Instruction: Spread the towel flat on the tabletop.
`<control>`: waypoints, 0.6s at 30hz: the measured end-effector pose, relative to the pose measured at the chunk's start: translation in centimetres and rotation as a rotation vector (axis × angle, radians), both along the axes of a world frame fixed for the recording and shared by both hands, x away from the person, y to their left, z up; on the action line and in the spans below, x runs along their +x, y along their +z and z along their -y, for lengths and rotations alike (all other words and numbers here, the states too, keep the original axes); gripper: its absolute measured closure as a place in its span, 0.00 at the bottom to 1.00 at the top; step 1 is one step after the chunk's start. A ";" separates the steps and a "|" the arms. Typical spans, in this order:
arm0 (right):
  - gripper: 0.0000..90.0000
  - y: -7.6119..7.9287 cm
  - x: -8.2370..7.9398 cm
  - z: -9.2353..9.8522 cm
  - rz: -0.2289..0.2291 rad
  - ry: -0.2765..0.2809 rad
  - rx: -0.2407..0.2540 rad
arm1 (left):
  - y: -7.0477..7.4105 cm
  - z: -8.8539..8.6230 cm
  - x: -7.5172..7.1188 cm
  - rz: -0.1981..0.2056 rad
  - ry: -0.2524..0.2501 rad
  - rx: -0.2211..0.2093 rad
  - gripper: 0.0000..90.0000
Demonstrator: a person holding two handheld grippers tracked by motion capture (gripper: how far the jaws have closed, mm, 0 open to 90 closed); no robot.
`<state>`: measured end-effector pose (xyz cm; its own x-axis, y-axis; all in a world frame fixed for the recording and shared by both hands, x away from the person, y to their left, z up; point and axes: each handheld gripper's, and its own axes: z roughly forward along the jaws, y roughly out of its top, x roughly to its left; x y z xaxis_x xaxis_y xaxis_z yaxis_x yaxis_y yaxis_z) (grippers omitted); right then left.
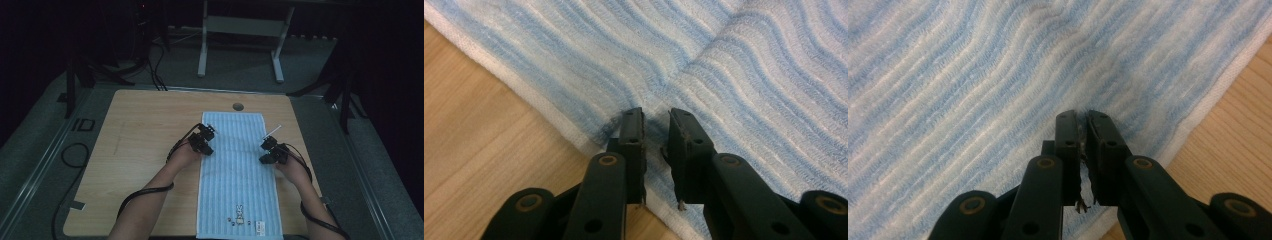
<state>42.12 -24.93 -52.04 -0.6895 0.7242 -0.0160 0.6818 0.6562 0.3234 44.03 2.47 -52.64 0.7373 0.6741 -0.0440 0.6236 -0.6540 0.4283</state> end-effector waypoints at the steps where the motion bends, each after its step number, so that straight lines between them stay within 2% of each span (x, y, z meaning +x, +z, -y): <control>1: 0.91 0.0 0.0 0.0 0.002 0.003 0.000 | 0.1 0.0 -0.2 0.000 0.010 0.001 0.82; 2: 0.90 0.0 -0.1 0.0 0.005 0.005 -0.004 | 0.3 0.0 -0.6 -0.013 0.009 -0.002 0.82; 3: 0.90 0.1 -0.3 0.0 0.003 0.003 -0.007 | 0.5 0.0 -1.2 -0.009 -0.003 -0.010 0.82; 5: 0.93 0.6 -0.9 -0.1 0.007 0.021 0.017 | 1.1 0.1 -2.5 -0.006 -0.046 -0.023 0.82; 6: 0.95 0.8 -1.3 -0.1 0.003 0.030 0.027 | 1.3 0.2 -3.1 -0.017 -0.068 -0.040 0.82; 9: 0.99 1.1 -2.5 -0.4 0.001 0.061 0.016 | 1.5 0.4 -4.5 -0.053 -0.118 -0.040 0.83; 13: 0.99 0.8 -3.7 -0.6 -0.007 0.081 0.010 | 0.9 0.6 -6.0 -0.074 -0.138 -0.051 0.84; 16: 0.99 0.2 -4.5 -0.7 -0.018 0.093 -0.009 | 0.1 0.6 -6.8 -0.093 -0.157 -0.038 0.84; 18: 0.99 0.0 -5.1 -0.5 -0.003 0.087 -0.001 | -0.1 0.5 -7.2 -0.100 -0.153 -0.060 0.84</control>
<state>37.02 -24.41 -52.05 -0.7499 0.6614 -0.0141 0.6231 0.7134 0.3206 36.83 1.98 -52.70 0.8208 0.5487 -0.1589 0.5603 -0.7192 0.4108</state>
